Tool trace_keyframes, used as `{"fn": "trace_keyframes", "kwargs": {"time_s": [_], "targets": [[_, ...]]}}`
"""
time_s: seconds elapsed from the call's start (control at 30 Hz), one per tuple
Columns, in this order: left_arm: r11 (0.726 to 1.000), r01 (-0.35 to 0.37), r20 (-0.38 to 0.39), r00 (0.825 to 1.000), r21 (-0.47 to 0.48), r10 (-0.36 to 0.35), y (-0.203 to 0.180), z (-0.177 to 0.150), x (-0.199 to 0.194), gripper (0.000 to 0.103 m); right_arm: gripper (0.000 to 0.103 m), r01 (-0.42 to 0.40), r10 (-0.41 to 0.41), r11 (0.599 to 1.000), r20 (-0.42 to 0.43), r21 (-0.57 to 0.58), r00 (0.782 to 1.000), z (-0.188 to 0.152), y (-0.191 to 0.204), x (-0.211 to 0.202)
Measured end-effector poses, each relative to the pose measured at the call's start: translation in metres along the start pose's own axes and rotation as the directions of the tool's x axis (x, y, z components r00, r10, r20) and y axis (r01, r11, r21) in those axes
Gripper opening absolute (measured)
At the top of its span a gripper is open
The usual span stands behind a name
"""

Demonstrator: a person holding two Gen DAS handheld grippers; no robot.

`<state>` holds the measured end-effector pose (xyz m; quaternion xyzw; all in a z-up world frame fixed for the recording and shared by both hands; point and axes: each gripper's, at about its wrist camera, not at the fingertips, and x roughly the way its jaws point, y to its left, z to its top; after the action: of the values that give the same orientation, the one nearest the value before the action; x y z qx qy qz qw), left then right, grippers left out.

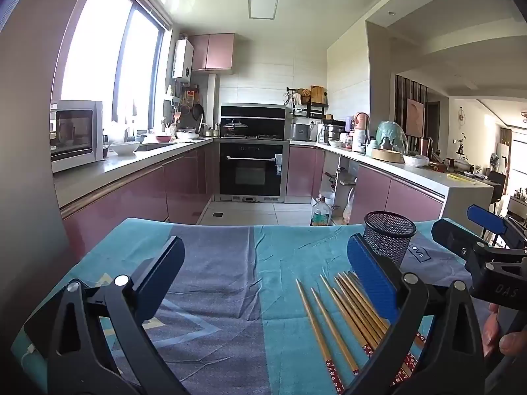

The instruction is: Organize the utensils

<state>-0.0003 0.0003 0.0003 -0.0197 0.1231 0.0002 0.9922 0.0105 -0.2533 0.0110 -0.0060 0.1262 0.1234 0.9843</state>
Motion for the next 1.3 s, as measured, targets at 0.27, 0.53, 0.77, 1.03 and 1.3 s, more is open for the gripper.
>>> {"fn": "trace_keyframes", "kwargs": {"time_s": [0.27,0.53,0.77,1.03,1.3], "targets": [[1.0,-0.006,0.003,1.0,0.004,0.006,-0.001,0.003,-0.004,0.097,0.097,0.016,-0.016,1.0,0.001,0.004,1.0,0.0,-0.004,-0.005],[1.0,0.008,0.032,0.999,-0.006,-0.008,-0.005,0.0,-0.009,0.097,0.097,0.041,-0.041,0.999,0.014,0.004,0.999,0.001,0.0,-0.01],[1.0,0.01,0.034,0.999,-0.006,-0.01,-0.006,0.002,-0.011,0.097,0.097,0.041,-0.041,0.999,0.023,0.005,0.999,0.003,-0.001,-0.013],[1.0,0.016,0.037,0.999,-0.009,-0.016,-0.003,0.001,-0.013,0.097,0.097,0.051,-0.05,0.999,0.035,-0.002,0.998,0.004,-0.001,-0.017],[1.0,0.016,0.038,0.999,-0.01,-0.016,-0.005,0.003,-0.016,0.097,0.097,0.056,-0.056,0.998,0.04,0.0,0.998,0.005,-0.002,-0.02]]}}
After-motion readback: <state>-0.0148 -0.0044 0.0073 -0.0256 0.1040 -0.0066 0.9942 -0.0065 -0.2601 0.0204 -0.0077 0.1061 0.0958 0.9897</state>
